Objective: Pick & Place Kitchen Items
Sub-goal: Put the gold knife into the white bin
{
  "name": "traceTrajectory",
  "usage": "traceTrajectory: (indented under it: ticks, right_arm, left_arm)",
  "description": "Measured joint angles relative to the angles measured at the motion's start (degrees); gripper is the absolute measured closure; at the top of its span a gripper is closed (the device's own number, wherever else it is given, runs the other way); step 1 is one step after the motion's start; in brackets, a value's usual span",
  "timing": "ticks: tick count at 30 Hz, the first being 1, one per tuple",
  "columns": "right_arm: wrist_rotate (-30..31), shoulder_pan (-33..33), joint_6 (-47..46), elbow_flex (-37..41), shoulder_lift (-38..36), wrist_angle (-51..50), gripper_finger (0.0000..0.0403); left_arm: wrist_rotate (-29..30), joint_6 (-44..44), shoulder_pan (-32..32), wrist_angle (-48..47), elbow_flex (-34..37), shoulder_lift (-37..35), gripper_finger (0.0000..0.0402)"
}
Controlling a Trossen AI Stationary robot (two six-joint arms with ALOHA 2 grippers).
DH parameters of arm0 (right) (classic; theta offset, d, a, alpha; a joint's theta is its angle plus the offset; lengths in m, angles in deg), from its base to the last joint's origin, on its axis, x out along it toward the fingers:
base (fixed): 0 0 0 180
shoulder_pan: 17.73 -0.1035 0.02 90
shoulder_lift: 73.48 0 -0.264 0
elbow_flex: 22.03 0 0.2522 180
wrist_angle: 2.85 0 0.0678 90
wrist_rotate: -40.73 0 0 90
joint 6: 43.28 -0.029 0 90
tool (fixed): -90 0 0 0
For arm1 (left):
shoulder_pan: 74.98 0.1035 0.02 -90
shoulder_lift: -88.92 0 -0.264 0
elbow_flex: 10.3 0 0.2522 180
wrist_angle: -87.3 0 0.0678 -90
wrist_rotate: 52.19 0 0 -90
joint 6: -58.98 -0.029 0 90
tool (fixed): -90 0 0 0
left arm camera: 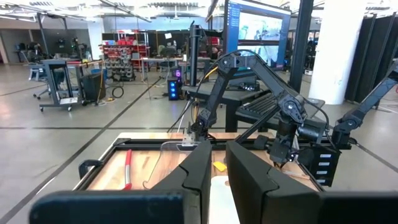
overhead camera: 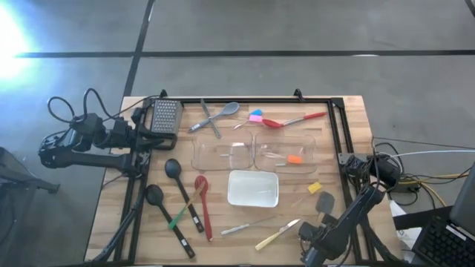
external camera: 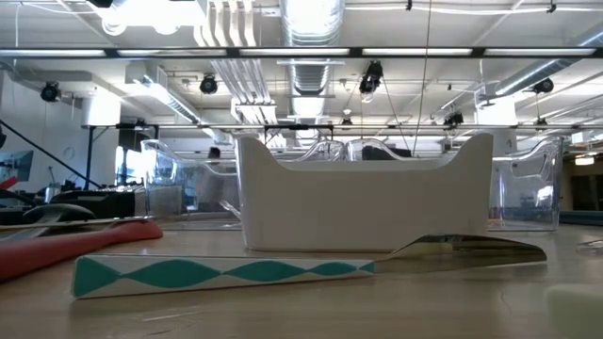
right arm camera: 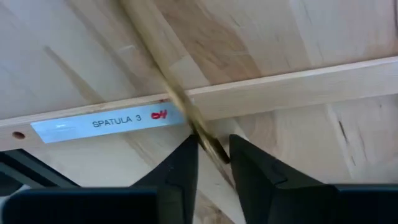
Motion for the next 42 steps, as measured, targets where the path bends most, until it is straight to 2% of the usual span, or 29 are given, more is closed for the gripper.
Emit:
traceTrajectory:
  ticks: [5,16,22,26,32,37,42]
  right_arm:
    - [0.01,-0.02,0.22,-0.02,-0.15,0.0,0.0382]
    - [0.88,-0.31,-1.33,0.39,-2.4,-0.79,0.0388]
    - [0.87,-0.27,-2.21,0.17,-6.47,-0.99,0.0388]
    - [0.73,1.71,-0.81,-1.47,-10.48,-5.34,0.0388]
    - [0.13,10.5,6.09,-4.97,-16.9,-17.08,0.0388]
    - [-0.75,21.46,21.25,-9.16,-18.94,-25.09,0.0389]
    - [-1.47,32.01,33.74,-15.27,-17.04,-30.98,0.0389]
  left_arm:
    - [-0.01,-0.01,-0.01,0.0,0.01,-0.01,0.0344]
    - [0.0,-0.01,0.01,-0.01,0.0,0.0,0.0344]
    - [-0.01,-0.01,-0.01,-0.02,0.01,0.01,0.0344]
    - [0.02,0.01,-0.01,-0.01,-0.01,0.01,0.0344]
    - [0.01,-0.01,0.0,-0.02,0.01,-0.01,0.0344]
    - [0.02,0.01,0.01,-0.01,0.01,0.01,0.0344]
    - [-0.01,-0.01,-0.01,0.0,0.01,-0.01,0.0344]
